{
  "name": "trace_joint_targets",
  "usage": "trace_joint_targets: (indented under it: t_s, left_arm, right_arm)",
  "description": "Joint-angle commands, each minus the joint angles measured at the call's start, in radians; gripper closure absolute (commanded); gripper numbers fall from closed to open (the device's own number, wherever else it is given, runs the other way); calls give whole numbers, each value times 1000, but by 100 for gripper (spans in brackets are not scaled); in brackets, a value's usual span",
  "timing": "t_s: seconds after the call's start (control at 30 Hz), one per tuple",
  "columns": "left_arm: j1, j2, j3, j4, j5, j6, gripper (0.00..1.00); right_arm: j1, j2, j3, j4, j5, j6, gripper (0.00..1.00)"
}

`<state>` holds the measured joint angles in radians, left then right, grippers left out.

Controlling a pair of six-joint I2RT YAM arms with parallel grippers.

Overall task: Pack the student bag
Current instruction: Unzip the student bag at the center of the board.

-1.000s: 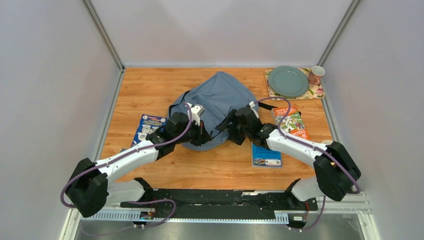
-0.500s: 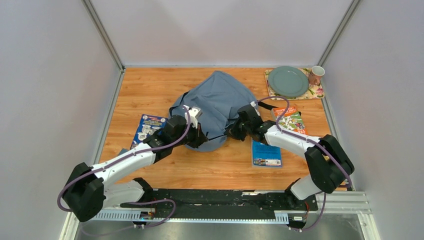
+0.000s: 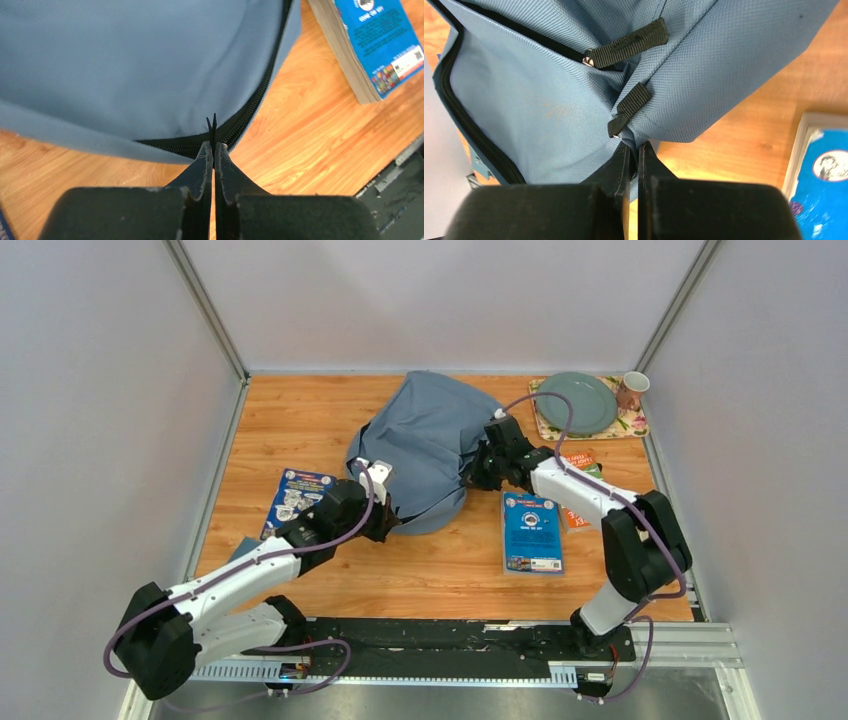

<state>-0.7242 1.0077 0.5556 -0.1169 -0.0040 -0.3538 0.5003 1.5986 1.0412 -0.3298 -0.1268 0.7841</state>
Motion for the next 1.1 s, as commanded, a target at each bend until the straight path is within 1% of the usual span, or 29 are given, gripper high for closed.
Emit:
trace_joint_targets:
  t_s: [0.0, 0.03, 0.1, 0.17, 0.2, 0.23, 0.27, 0.3, 0.33, 0.37, 0.4, 0.43, 0.47, 0.5, 0.6, 0.63, 0.67, 0.77, 0.87, 0.9, 1.0, 1.07]
  left_arm:
    - [-9, 54, 69, -98, 197, 98, 100]
    - [-14, 83, 82, -89, 249, 101, 100]
    - [-23, 114, 112, -69, 289, 96, 100]
    - [-24, 141, 115, -26, 309, 61, 100]
    - [-26, 150, 115, -12, 302, 47, 100]
    - [-24, 167, 118, -3, 273, 27, 100]
    - [-24, 173, 121, 0, 262, 19, 100]
    - [-24, 183, 122, 6, 251, 15, 100]
    - [-26, 196, 125, 22, 242, 3, 100]
    - [-26, 201, 127, 32, 242, -2, 100]
    - [-24, 207, 132, 40, 243, -5, 100]
    - [-26, 218, 144, 45, 255, -10, 100]
    - [-26, 223, 150, 45, 260, -10, 100]
    - [-26, 226, 156, 42, 266, -8, 100]
    - [-26, 230, 168, 33, 291, 4, 100]
    - [-24, 233, 176, 23, 303, 12, 100]
    - [-24, 236, 182, 20, 312, 19, 100]
    - [-26, 252, 193, 20, 361, 24, 100]
    - [-37, 261, 191, 34, 389, 16, 100]
    - [-41, 261, 188, 43, 386, 13, 100]
    - [-46, 270, 181, 75, 386, -16, 100]
    - [-46, 273, 194, 65, 355, -25, 100]
  right_arm:
    - [-43, 56, 199, -34, 107, -198, 100]
    - [-46, 99, 235, -73, 110, -206, 100]
    - [-62, 138, 307, -112, 110, -207, 98]
    - [-75, 167, 332, -182, 112, -183, 74]
    - [-80, 158, 312, -198, 113, -177, 60]
    - [-78, 138, 286, -207, 122, -168, 41]
    - [-78, 70, 245, -204, 124, -152, 36]
    - [-78, 29, 164, -196, 122, -110, 33]
    - [-78, -14, 105, -161, 101, -85, 29]
    - [-77, -111, 56, -138, 83, -48, 29]
    - [-77, -153, 8, -83, 64, 19, 28]
    - [-69, -201, -94, -48, 23, 58, 27]
    - [-51, -263, -133, -10, 4, 87, 27]
    - [-39, -290, -168, 39, -7, 151, 26]
    - [38, -328, -225, 101, -16, 222, 26]
    - [56, -328, -231, 115, -13, 260, 26]
    - [91, -325, -230, 123, -8, 277, 26]
    - [136, -286, -216, 133, 24, 317, 26]
    - [142, -229, -210, 138, 33, 343, 26]
    - [142, -212, -217, 173, 24, 349, 26]
    - [141, -148, -211, 192, -10, 363, 32]
    - [133, -114, -201, 163, -43, 360, 41]
